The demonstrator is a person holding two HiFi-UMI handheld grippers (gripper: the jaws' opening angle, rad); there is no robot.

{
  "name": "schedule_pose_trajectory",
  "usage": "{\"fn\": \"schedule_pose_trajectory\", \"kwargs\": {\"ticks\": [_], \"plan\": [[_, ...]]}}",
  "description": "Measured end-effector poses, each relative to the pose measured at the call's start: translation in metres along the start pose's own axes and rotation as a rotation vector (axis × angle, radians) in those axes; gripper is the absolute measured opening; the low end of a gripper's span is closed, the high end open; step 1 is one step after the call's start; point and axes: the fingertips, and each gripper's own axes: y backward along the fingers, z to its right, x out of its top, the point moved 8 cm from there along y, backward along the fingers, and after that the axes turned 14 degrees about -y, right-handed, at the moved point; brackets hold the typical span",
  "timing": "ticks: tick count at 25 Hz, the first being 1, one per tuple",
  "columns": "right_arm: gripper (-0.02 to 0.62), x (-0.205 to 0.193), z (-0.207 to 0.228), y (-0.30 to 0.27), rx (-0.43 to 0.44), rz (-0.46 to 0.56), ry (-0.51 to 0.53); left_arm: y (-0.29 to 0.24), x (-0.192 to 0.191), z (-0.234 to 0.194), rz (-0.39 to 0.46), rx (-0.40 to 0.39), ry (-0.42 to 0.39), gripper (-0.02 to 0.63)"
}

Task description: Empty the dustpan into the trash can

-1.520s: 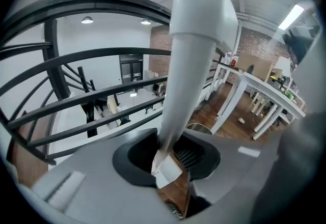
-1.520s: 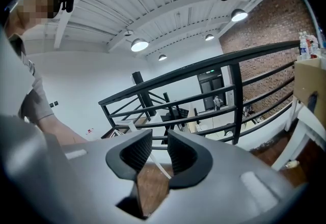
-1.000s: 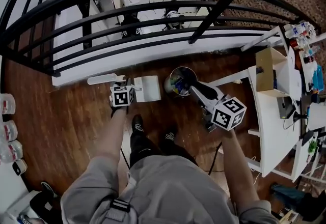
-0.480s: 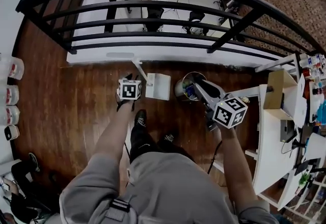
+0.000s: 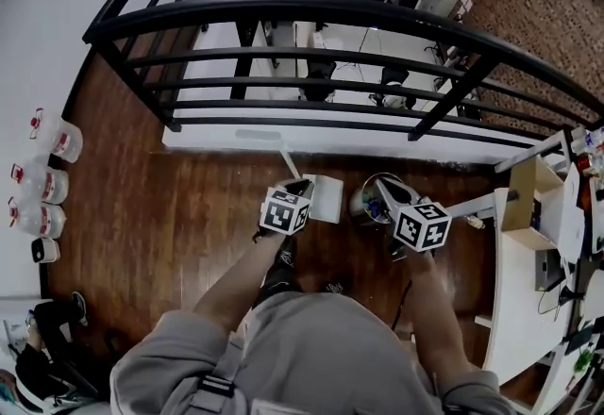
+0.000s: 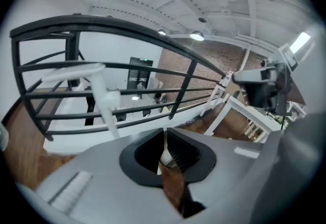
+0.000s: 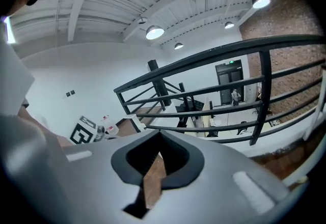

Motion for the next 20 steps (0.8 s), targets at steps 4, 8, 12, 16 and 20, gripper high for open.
{"fn": "schedule_pose_trajectory", "kwargs": {"ticks": [4,8,12,16,20], "plan": [[0.011,0.020,-0.004,0.015,-0.008,0.080,0.027,0.008,0.080,0.033,0.158,-0.115,-0.145,0.006],[0.011,0.048,-0.010,0.039,-0.024,0.206,0.034,0.019,0.154,0.062,0.287,-0.218,-0.263,0.006],[0.011,0.075,-0.017,0.065,-0.040,0.306,0.059,0.028,0.206,0.088,0.358,-0.318,-0.339,0.006],[0.011,0.100,-0.018,0.092,-0.123,0.415,0.090,0.031,0.242,0.111,0.408,-0.411,-0.382,0.006],[0.011,0.114,-0.022,0.112,-0.156,0.474,0.093,0.030,0.263,0.125,0.455,-0.451,-0.428,0.006]]}}
